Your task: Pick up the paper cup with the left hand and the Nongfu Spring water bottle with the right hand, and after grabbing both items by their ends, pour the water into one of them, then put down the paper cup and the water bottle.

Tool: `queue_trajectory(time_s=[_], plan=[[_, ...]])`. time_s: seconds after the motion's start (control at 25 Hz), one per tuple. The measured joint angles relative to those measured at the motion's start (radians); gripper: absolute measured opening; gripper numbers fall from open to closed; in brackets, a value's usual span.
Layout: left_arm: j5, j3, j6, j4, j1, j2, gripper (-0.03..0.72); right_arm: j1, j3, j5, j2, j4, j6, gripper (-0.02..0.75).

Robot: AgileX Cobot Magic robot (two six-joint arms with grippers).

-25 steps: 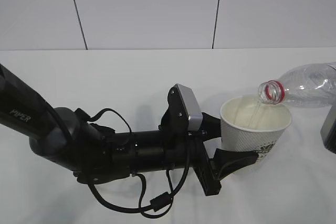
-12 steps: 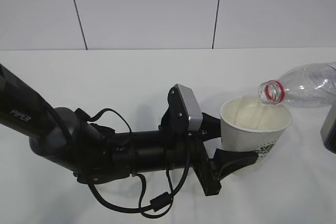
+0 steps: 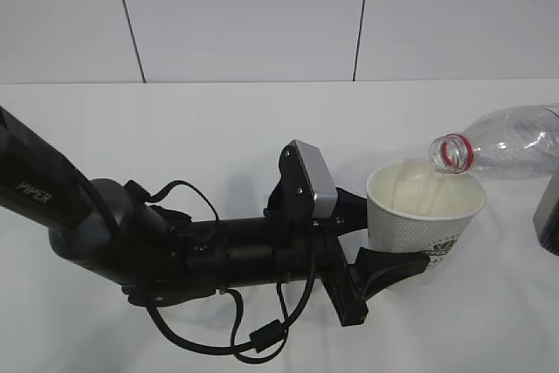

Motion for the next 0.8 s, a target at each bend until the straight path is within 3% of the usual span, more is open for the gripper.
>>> queue_trajectory(time_s=[0.8], plan=[[0.002,0.0,0.0,0.0,0.0,0.0,0.48,0.0,0.0,0.0,0.0,0.0,-0.007,0.45]])
